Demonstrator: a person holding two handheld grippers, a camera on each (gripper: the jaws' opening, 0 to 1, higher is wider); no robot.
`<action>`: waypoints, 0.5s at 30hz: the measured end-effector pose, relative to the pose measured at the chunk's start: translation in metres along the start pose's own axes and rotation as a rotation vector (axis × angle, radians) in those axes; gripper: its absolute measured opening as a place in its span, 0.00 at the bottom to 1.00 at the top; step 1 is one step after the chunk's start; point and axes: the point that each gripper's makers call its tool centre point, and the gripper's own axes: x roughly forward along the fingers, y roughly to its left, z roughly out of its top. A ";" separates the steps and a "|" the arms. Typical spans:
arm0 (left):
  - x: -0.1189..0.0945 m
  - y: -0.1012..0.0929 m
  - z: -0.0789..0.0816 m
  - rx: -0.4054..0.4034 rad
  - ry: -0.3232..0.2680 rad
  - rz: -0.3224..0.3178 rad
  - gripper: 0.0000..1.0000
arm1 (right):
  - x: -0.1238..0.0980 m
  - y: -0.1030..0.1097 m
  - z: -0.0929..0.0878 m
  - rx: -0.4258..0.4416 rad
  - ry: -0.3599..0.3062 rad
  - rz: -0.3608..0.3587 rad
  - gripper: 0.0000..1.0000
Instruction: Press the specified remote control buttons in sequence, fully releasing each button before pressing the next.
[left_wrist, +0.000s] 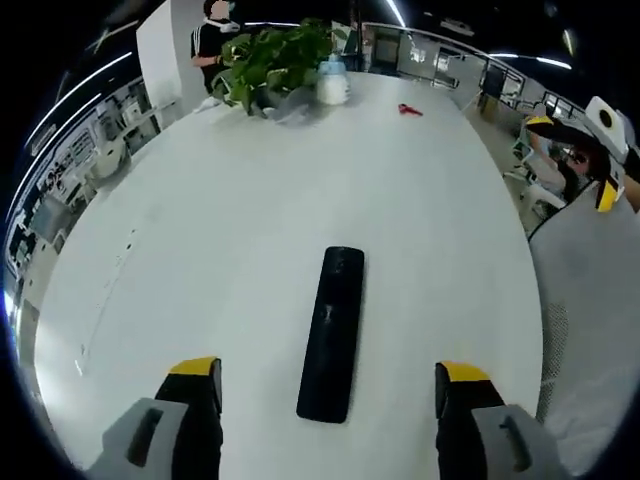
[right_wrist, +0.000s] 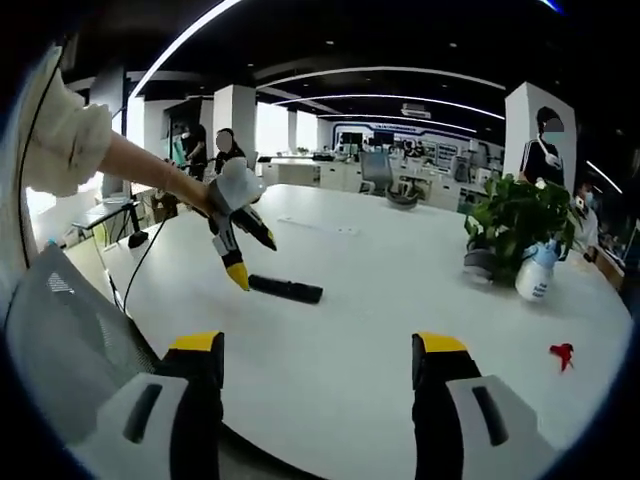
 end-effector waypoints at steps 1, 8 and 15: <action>0.003 0.001 -0.002 0.005 0.010 -0.004 0.92 | 0.000 0.000 0.000 0.001 0.002 -0.002 0.79; 0.014 0.009 -0.008 -0.005 0.039 -0.022 0.92 | 0.000 -0.004 -0.005 0.016 0.022 -0.016 0.79; 0.020 0.013 -0.015 0.065 0.084 -0.016 0.91 | 0.000 -0.005 -0.007 0.029 0.030 -0.020 0.79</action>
